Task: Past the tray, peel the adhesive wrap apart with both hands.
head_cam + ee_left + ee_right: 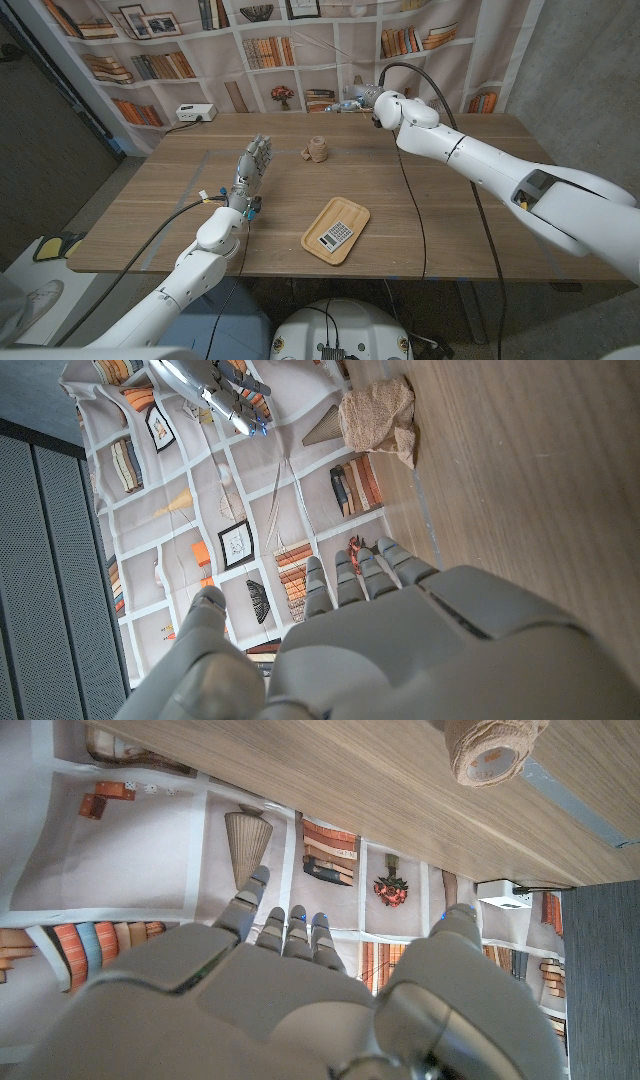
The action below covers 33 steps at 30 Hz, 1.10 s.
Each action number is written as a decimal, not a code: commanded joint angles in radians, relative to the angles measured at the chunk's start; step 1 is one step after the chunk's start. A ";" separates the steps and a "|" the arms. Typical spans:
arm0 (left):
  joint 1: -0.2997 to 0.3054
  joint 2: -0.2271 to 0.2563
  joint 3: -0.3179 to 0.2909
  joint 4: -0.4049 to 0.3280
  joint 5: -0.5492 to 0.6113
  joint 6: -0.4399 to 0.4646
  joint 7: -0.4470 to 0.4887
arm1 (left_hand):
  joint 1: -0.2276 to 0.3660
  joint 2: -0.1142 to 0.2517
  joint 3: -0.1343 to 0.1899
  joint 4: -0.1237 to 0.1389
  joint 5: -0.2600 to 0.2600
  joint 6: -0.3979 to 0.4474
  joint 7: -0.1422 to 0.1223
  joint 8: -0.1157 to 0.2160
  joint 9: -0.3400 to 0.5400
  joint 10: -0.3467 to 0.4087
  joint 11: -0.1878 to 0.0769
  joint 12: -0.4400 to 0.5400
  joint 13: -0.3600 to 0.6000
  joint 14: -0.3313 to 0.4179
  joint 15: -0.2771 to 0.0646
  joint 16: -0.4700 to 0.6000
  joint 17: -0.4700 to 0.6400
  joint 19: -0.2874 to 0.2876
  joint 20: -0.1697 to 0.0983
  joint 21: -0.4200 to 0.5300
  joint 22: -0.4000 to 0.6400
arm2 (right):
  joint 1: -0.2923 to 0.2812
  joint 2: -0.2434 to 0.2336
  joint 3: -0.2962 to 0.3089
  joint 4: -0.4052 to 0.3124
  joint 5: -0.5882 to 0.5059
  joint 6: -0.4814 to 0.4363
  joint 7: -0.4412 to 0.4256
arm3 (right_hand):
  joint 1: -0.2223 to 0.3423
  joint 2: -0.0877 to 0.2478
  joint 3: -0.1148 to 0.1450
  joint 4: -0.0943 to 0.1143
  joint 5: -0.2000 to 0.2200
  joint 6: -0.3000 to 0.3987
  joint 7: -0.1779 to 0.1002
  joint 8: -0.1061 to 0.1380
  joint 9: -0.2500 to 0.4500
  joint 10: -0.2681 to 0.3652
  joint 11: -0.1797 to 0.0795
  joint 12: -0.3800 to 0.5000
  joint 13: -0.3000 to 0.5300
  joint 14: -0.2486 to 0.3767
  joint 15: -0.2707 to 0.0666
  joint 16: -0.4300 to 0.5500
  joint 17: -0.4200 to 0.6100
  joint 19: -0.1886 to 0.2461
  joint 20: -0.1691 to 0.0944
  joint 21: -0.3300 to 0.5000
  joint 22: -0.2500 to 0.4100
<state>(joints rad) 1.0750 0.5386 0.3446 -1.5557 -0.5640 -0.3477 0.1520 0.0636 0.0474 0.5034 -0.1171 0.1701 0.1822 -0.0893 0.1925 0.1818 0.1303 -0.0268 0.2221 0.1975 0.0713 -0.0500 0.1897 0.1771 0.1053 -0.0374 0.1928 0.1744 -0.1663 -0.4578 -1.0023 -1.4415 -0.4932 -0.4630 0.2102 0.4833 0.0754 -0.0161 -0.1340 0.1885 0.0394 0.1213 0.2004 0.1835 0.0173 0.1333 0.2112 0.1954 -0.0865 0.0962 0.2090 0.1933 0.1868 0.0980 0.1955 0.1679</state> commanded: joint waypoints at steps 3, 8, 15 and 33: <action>-0.002 -0.005 0.004 0.007 -0.002 -0.003 -0.003 | 0.003 0.002 0.003 -0.001 0.004 0.010 0.002 -0.003 0.002 0.005 -0.001 -0.004 0.004 0.006 0.003 -0.004 0.002 0.006 0.003 0.003 0.002 | 0.025 0.020 -0.036 0.025 -0.057 -0.009 0.015 | 0.013 -0.003 0.004 -0.005 0.002 0.002 0.013 -0.003 0.004 0.001 -0.005 -0.003 0.000 0.006 -0.008 0.000 0.001 0.003 -0.004 -0.003 0.001; -0.004 -0.006 0.004 0.009 0.000 -0.004 -0.003 | 0.003 0.002 0.003 -0.001 0.004 0.011 0.003 -0.002 0.002 0.005 0.002 -0.003 0.004 0.006 0.004 -0.004 0.002 0.005 0.003 0.002 0.002 | 0.028 0.026 -0.045 0.031 -0.079 -0.010 0.008 | 0.022 -0.003 0.007 -0.008 0.004 0.006 0.011 -0.002 0.004 0.008 -0.010 -0.001 0.000 0.016 -0.011 0.002 0.001 0.025 -0.006 0.004 0.001; -0.003 -0.004 0.004 0.008 -0.004 0.000 -0.004 | 0.003 0.002 0.003 -0.001 0.004 0.010 0.003 -0.003 0.002 0.005 0.001 -0.004 0.004 0.007 0.003 -0.004 0.002 0.005 0.003 0.002 0.002 | 0.033 0.042 -0.062 0.043 -0.113 -0.018 -0.001 | 0.037 -0.003 0.012 -0.013 0.008 0.016 0.011 0.002 0.004 0.018 -0.009 0.000 0.000 0.026 -0.011 0.004 0.000 0.044 -0.004 0.007 0.001; -0.004 -0.001 0.004 0.012 -0.007 -0.002 -0.014 | 0.003 0.002 0.003 -0.001 0.004 0.010 0.003 -0.003 0.002 0.005 0.001 -0.004 0.004 0.006 0.003 -0.004 0.002 0.005 0.004 0.002 0.002 | 0.032 0.064 -0.083 0.068 -0.163 -0.032 -0.011 | 0.057 -0.001 0.019 -0.017 0.012 0.034 0.004 0.005 0.004 0.038 -0.015 0.004 0.000 0.044 -0.019 0.005 0.000 0.066 -0.013 0.007 0.000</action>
<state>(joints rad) 1.0725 0.5347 0.3477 -1.5463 -0.5681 -0.3498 0.1481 0.0636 0.0474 0.5034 -0.1171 0.1702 0.1875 -0.0839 0.1925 0.1818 0.1303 -0.0268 0.2181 0.1975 0.0713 -0.0500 0.1897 0.1771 0.1053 -0.0374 0.1928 0.1744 -0.1336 -0.4056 -1.0754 -1.3848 -0.6298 -0.4863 0.2057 0.5280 0.0754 -0.0038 -0.1463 0.1963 0.0628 0.1233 0.2004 0.1835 0.0477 0.1173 0.2112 0.1954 -0.0492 0.0768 0.2091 0.1907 0.2407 0.0873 0.2004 0.1679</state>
